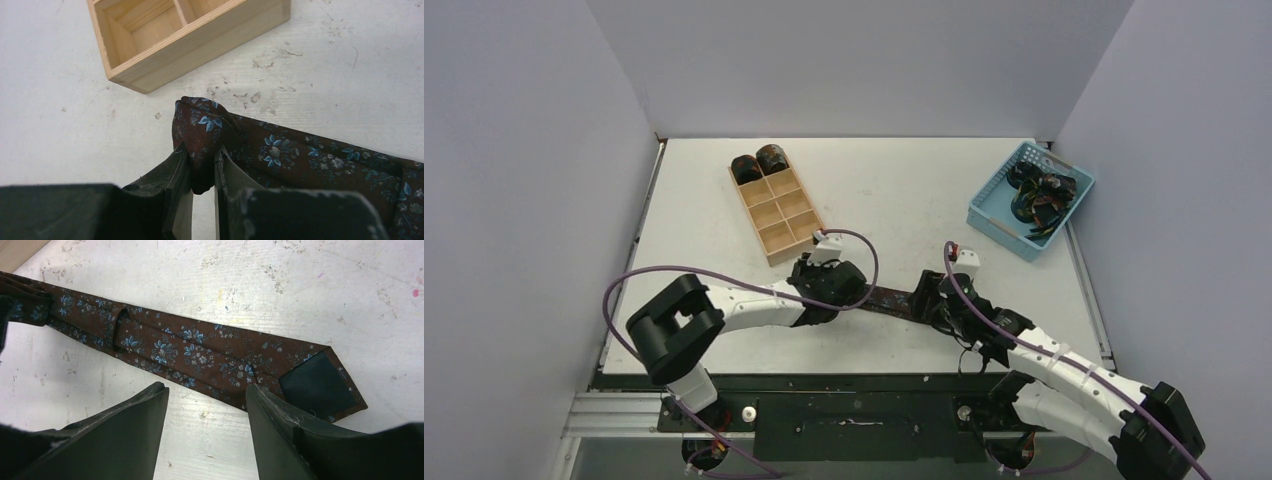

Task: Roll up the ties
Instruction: Roll the tie at the center of the board.

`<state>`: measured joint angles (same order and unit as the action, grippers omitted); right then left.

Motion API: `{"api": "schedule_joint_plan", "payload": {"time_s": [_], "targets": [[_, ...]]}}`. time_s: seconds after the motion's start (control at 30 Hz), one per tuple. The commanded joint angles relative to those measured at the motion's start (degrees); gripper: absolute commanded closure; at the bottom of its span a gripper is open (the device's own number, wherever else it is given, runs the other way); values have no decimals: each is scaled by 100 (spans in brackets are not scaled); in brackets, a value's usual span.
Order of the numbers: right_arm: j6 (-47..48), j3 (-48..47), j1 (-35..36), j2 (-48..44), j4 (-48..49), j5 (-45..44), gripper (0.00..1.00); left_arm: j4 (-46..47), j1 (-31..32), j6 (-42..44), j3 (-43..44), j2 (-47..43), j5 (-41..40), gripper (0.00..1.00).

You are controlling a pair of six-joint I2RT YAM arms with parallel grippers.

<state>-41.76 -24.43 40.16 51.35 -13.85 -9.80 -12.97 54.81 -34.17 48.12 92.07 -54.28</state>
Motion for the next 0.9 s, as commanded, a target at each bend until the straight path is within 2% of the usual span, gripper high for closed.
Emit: {"api": "schedule_joint_plan", "payload": {"time_s": [0.0, 0.13, 0.27, 0.33, 0.47, 0.53, 0.87], "targets": [[143, -97, -90, -158, -31, -111, 41, -332, 316, 306, 512, 598, -647, 100], [229, -124, -125, -240, -65, -201, 40, -373, 658, 362, 703, 1055, -870, 100], [230, -99, -166, -354, -72, -221, 40, -404, 853, 224, 769, 1332, -725, 97], [223, -61, -167, -411, -85, -284, 40, -290, 903, 227, 729, 1361, -576, 88], [197, 18, -190, -506, -83, -266, 39, -10, 951, 242, 694, 1273, -97, 60], [177, 50, -193, -513, -75, -264, 39, -38, 944, 242, 758, 1243, 27, 49], [209, -58, -220, -467, -91, -211, 38, -246, 944, 76, 707, 435, 506, 14]]}}
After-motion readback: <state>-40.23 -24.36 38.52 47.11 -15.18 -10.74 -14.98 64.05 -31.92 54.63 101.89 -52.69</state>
